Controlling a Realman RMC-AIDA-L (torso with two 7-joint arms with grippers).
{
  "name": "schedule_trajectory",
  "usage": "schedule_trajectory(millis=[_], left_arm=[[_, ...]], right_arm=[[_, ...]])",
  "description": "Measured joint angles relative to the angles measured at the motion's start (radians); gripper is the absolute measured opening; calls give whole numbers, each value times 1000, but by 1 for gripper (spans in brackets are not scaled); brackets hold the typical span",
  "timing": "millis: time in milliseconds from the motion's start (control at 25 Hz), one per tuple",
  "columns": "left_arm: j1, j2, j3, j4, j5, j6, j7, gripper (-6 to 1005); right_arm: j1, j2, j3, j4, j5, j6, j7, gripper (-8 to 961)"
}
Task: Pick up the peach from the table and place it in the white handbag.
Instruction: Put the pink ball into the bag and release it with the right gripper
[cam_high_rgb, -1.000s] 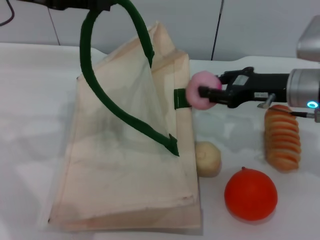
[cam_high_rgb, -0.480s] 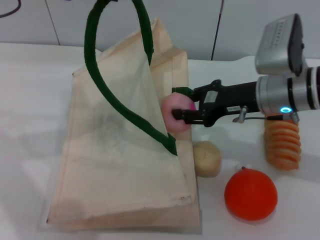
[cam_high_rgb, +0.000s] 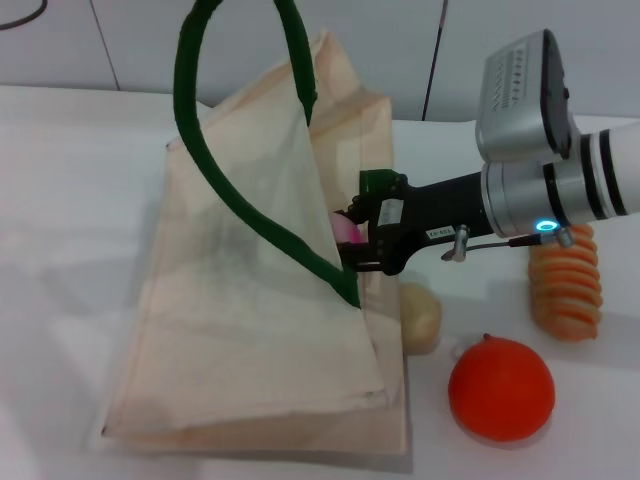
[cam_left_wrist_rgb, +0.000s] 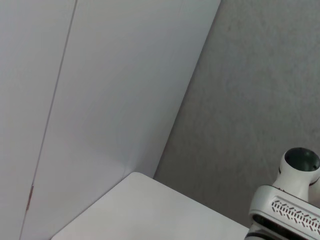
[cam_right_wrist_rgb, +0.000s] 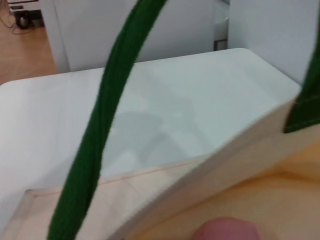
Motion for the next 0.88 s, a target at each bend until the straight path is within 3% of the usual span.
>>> schedule_trajectory(millis=[880], left_arm=[[1,0,0,0,1,0,0,269]], right_arm=[[4,1,-33,-1,30,-15,-2,601]])
